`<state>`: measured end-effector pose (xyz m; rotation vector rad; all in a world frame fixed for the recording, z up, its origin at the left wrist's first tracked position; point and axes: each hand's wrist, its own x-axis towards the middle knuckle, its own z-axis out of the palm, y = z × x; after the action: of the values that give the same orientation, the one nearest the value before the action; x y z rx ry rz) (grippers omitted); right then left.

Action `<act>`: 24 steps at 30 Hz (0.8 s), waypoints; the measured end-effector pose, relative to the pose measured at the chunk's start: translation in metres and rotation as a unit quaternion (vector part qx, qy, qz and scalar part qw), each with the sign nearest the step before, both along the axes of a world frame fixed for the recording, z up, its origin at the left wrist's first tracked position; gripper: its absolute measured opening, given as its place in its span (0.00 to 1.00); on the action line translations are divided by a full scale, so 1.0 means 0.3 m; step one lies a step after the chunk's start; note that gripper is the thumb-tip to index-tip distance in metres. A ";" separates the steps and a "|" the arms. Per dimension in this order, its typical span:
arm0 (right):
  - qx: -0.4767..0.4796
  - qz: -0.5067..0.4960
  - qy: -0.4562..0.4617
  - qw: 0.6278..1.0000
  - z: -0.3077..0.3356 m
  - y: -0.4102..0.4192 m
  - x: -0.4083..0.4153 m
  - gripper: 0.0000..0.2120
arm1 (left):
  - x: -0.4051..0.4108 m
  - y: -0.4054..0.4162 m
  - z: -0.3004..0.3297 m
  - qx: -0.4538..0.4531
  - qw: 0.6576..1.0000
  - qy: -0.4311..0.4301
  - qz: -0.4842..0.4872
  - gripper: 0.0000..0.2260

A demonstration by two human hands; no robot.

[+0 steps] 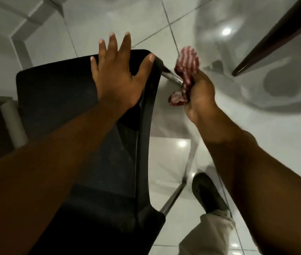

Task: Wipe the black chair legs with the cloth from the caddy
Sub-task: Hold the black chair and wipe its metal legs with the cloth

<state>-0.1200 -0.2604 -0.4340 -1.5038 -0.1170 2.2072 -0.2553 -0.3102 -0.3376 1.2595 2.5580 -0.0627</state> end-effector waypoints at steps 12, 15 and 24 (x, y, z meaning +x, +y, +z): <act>-0.032 0.018 0.006 0.999 -0.195 0.091 -0.252 0.20 | -0.003 0.026 -0.006 -0.007 1.000 -0.004 0.012 0.43; -0.017 0.048 -0.002 0.999 -0.318 0.087 -0.252 0.20 | -0.013 0.010 -0.015 0.015 1.000 -0.014 0.015 0.42; 0.041 0.194 -0.067 0.978 -0.746 0.127 -0.164 0.22 | -0.020 0.006 -0.036 0.049 0.998 -0.030 0.009 0.44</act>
<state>-0.1691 -0.2222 -0.6578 -1.6986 -0.5820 2.3535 -0.2613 -0.3083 -0.3483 1.2528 2.5475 0.1043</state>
